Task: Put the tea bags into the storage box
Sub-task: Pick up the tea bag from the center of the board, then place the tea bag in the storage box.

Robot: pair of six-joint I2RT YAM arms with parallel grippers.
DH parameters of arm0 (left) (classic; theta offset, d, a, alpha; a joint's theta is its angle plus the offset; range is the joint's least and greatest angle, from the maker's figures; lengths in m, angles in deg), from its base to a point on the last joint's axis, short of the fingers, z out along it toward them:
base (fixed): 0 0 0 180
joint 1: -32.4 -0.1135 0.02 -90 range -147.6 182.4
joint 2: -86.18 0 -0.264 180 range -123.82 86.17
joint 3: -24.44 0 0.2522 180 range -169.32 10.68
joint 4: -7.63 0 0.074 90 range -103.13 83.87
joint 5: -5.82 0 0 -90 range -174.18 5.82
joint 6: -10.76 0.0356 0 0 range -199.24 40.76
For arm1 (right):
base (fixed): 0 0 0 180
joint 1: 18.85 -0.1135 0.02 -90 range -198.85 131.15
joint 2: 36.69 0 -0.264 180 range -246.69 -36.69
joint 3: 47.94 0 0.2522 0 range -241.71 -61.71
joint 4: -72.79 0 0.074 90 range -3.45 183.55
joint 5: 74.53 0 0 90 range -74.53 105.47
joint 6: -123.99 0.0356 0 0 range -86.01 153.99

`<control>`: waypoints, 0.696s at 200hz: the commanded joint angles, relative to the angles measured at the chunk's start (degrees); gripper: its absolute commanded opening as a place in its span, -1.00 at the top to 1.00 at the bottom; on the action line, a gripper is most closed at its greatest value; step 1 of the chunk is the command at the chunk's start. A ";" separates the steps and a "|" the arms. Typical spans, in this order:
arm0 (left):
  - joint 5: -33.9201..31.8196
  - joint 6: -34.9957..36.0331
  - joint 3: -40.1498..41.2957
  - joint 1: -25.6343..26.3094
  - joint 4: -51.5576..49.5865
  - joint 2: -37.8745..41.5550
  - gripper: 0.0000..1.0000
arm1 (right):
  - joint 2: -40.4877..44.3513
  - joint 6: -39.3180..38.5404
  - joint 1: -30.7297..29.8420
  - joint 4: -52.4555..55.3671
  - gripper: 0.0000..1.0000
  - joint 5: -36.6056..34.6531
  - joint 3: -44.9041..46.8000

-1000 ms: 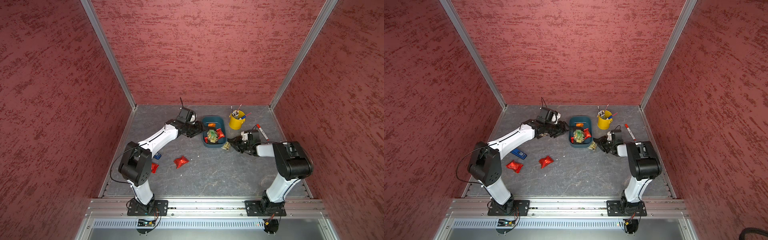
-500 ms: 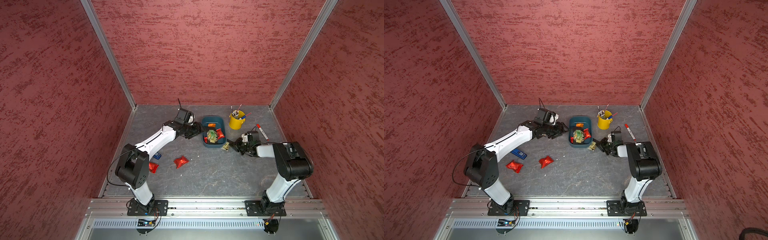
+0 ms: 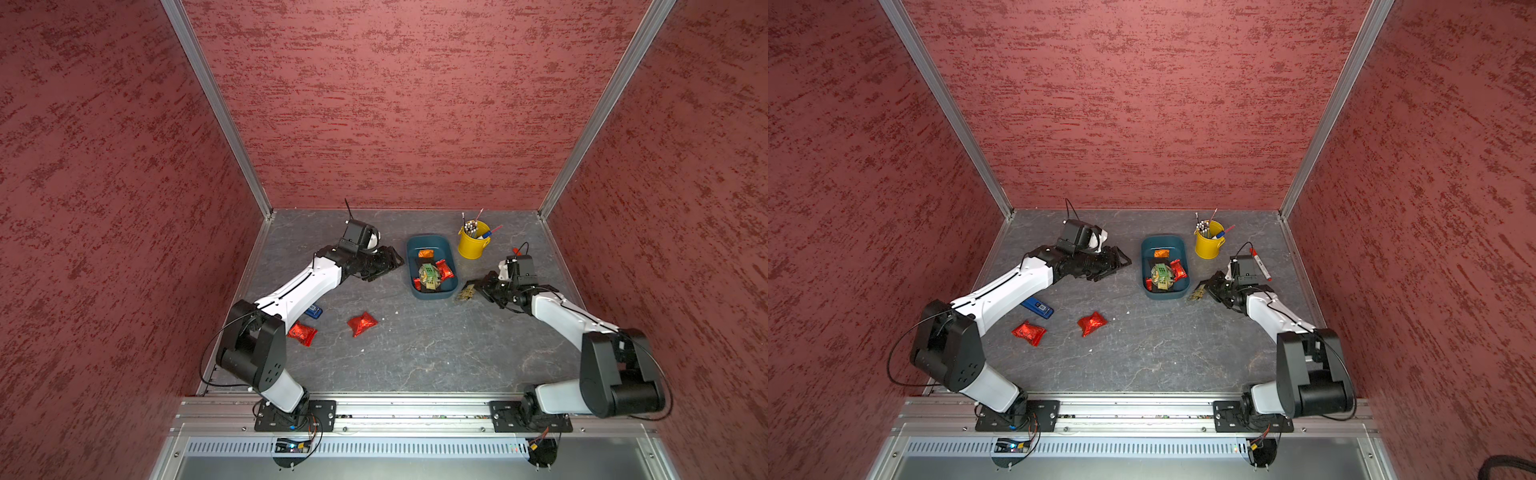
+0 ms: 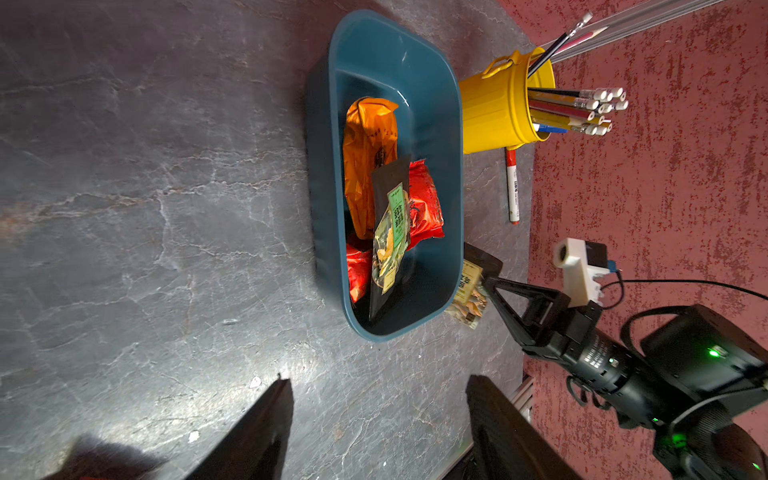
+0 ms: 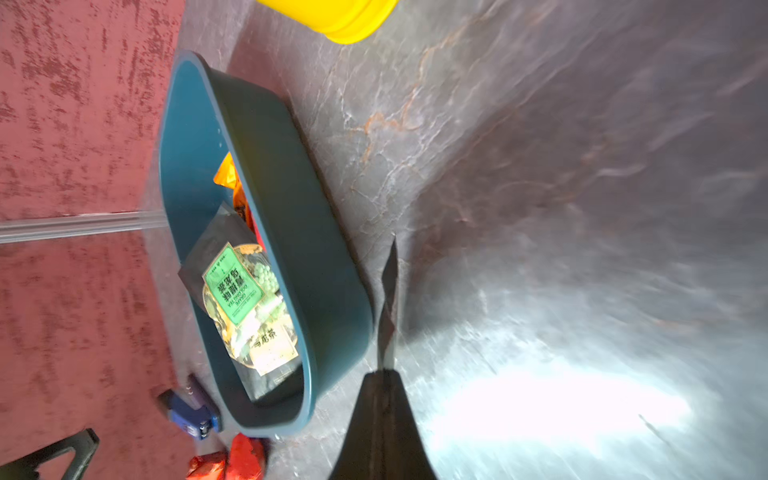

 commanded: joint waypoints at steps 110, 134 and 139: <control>-8.06 4.94 10.99 -2.40 -10.15 12.94 -0.53 | 13.52 4.41 -7.32 11.25 1.00 2.63 -8.69; -8.78 4.86 13.12 -2.77 -11.90 14.62 -0.54 | 7.33 4.30 -10.73 8.78 1.00 2.77 -12.58; -8.91 4.85 13.54 -2.92 -12.19 14.97 -0.55 | 6.09 4.30 -11.54 8.19 1.00 2.67 -13.41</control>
